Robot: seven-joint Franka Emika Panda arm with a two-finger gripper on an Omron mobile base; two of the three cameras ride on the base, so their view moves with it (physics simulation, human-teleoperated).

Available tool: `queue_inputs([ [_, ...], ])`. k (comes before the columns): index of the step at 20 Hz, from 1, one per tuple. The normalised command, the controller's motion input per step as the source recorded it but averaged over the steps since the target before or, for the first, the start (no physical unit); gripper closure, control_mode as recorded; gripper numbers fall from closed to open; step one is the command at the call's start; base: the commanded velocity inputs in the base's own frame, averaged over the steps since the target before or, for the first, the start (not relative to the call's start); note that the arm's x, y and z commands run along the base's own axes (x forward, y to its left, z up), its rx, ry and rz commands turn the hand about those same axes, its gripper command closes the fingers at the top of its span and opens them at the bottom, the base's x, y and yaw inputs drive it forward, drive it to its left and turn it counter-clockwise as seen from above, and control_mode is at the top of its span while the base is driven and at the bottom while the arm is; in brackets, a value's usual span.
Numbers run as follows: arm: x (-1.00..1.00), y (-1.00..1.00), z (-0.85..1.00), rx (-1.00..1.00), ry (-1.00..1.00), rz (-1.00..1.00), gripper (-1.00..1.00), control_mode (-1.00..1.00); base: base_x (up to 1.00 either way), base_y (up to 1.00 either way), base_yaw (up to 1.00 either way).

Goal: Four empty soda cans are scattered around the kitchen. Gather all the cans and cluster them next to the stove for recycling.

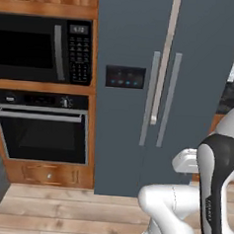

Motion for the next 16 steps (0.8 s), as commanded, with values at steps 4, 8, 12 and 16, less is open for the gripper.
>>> queue_inputs([
  [4, 0.0, 0.0, 0.0, 0.0, 0.0, 0.0, -1.0, 1.0, 0.0, -1.0, 0.0],
  [8, 0.0, 0.0, 0.0, 0.0, 0.0, 0.0, -1.0, 1.0, 0.0, -1.0, 0.0],
  [12, 0.0, 0.0, 0.0, 0.0, 0.0, 0.0, -1.0, 1.0, 0.0, -1.0, 0.0],
  [16, 0.0, 0.0, 0.0, 0.0, 0.0, 0.0, -1.0, 1.0, 0.0, -1.0, 0.0],
])
